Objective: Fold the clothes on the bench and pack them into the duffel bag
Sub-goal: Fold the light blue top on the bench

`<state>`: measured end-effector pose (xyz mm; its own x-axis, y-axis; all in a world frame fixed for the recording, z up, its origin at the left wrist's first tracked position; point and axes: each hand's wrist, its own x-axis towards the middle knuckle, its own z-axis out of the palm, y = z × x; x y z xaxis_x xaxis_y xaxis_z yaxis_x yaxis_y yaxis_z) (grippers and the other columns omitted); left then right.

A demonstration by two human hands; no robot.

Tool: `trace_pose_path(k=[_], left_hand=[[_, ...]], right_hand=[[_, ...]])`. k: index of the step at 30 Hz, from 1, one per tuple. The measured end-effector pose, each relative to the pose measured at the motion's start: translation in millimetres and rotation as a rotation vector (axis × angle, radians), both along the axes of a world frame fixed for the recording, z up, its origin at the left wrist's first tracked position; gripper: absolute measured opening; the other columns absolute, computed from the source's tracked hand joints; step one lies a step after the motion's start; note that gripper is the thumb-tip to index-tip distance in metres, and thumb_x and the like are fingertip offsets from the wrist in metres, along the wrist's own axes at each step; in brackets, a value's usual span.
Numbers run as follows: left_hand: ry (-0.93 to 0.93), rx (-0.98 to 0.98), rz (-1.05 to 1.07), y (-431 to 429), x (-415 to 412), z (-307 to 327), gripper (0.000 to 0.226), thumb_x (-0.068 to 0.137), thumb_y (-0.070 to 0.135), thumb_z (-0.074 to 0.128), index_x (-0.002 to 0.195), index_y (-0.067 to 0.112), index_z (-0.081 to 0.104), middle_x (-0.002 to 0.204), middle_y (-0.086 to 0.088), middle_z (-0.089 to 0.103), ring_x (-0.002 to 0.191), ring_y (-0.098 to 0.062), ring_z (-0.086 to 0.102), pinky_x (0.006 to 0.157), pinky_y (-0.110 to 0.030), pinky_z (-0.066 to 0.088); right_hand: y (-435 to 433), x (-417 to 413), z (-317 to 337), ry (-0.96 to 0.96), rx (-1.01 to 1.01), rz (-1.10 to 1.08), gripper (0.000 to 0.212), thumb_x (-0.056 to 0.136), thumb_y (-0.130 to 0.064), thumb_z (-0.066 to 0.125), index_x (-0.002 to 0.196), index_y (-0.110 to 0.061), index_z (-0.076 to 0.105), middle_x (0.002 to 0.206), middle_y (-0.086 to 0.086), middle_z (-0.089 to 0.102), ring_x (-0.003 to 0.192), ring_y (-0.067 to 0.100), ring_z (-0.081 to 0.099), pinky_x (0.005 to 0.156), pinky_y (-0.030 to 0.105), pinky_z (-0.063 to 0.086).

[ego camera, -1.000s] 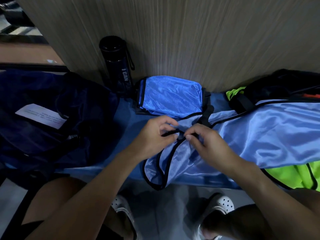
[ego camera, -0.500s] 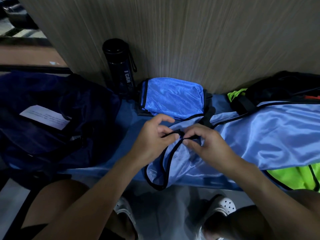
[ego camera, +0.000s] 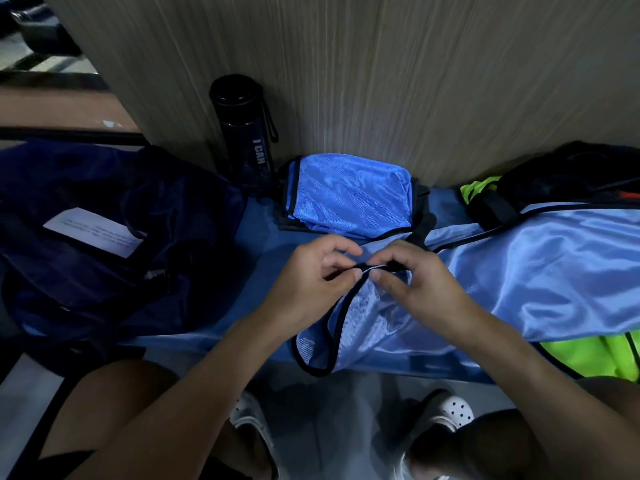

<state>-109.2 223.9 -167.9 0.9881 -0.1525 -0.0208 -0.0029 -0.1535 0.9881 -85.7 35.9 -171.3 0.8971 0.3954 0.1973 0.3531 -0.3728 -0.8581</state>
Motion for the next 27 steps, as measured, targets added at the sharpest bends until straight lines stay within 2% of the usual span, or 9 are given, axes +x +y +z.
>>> trace_pose_path(k=[3,6,10,13,16,18,20,24,27], left_hand=[[-0.018,-0.008,-0.042,-1,-1,1,0.032,0.086,0.001,0.073,0.111,0.018,0.062,0.09,-0.01,0.074,0.089,-0.023,0.073,0.087,-0.038,0.056],[-0.036,-0.004,-0.038,-2,-2,3,0.037,0.086,-0.001,0.072,0.113,0.021,0.058,0.087,-0.008,0.074,0.087,-0.022,0.073,0.086,-0.033,0.057],[-0.056,0.071,-0.046,0,-1,5,0.022,0.089,0.011,0.071,0.104,0.021,0.059,0.082,-0.002,0.075,0.078,-0.013,0.07,0.079,-0.031,0.053],[-0.11,0.265,0.068,9,14,-2,0.002,0.093,0.02,0.067,0.092,0.021,0.068,0.079,0.006,0.073,0.078,-0.009,0.068,0.076,-0.031,0.052],[-0.082,0.574,0.138,18,34,-15,0.019,0.095,0.027,0.063,0.084,0.012,0.069,0.074,0.002,0.07,0.073,-0.016,0.066,0.073,-0.04,0.055],[-0.014,0.727,0.131,17,41,-24,0.038,0.092,0.039,0.065,0.071,0.007,0.058,0.066,-0.008,0.063,0.066,-0.025,0.061,0.068,-0.046,0.052],[0.006,0.813,0.122,12,44,-31,0.044,0.087,0.045,0.069,0.071,0.007,0.055,0.074,-0.015,0.064,0.071,-0.03,0.061,0.066,-0.046,0.051],[-0.017,0.832,0.046,8,43,-30,0.032,0.089,0.031,0.07,0.073,0.004,0.066,0.069,-0.016,0.065,0.069,-0.032,0.064,0.062,-0.047,0.053],[-0.076,0.784,0.069,10,40,-23,0.017,0.094,0.022,0.063,0.082,0.012,0.058,0.066,-0.004,0.059,0.064,-0.024,0.057,0.059,-0.038,0.045]], right_hand=[[0,0,-1,-0.021,0.0,0.005,0.009,0.088,-0.004,0.068,0.088,-0.011,0.062,0.087,-0.003,0.06,0.077,0.004,0.056,0.072,0.014,0.041],[0,0,3,0.061,0.063,0.036,0.009,0.09,-0.004,0.065,0.089,-0.009,0.059,0.1,-0.007,0.067,0.084,-0.002,0.061,0.074,0.011,0.043],[-2,0,3,0.049,0.005,0.067,0.008,0.092,-0.007,0.063,0.09,-0.01,0.057,0.078,-0.013,0.06,0.072,0.0,0.056,0.07,0.014,0.041],[-6,-1,2,0.054,-0.01,0.034,0.007,0.094,-0.006,0.061,0.097,-0.012,0.059,0.079,-0.009,0.058,0.069,0.001,0.055,0.068,0.012,0.044],[-11,-2,-1,-0.01,-0.1,0.013,0.015,0.096,-0.009,0.058,0.108,-0.014,0.065,0.087,-0.013,0.058,0.08,-0.001,0.058,0.074,0.009,0.042],[-13,-3,-4,-0.073,-0.172,0.043,0.014,0.096,-0.013,0.055,0.098,-0.012,0.068,0.082,-0.01,0.053,0.08,0.003,0.055,0.073,0.01,0.038],[-16,-3,-5,-0.067,-0.178,0.047,0.018,0.094,-0.018,0.051,0.094,-0.011,0.068,0.08,-0.008,0.051,0.079,0.006,0.053,0.071,0.011,0.038],[-17,-2,-4,-0.071,-0.174,0.043,0.02,0.093,-0.019,0.051,0.096,-0.009,0.068,0.083,-0.005,0.051,0.081,0.008,0.054,0.073,0.013,0.039],[-17,1,-4,-0.085,-0.177,0.04,0.018,0.094,-0.019,0.052,0.097,-0.011,0.068,0.085,-0.003,0.053,0.083,0.01,0.055,0.076,0.013,0.04]])
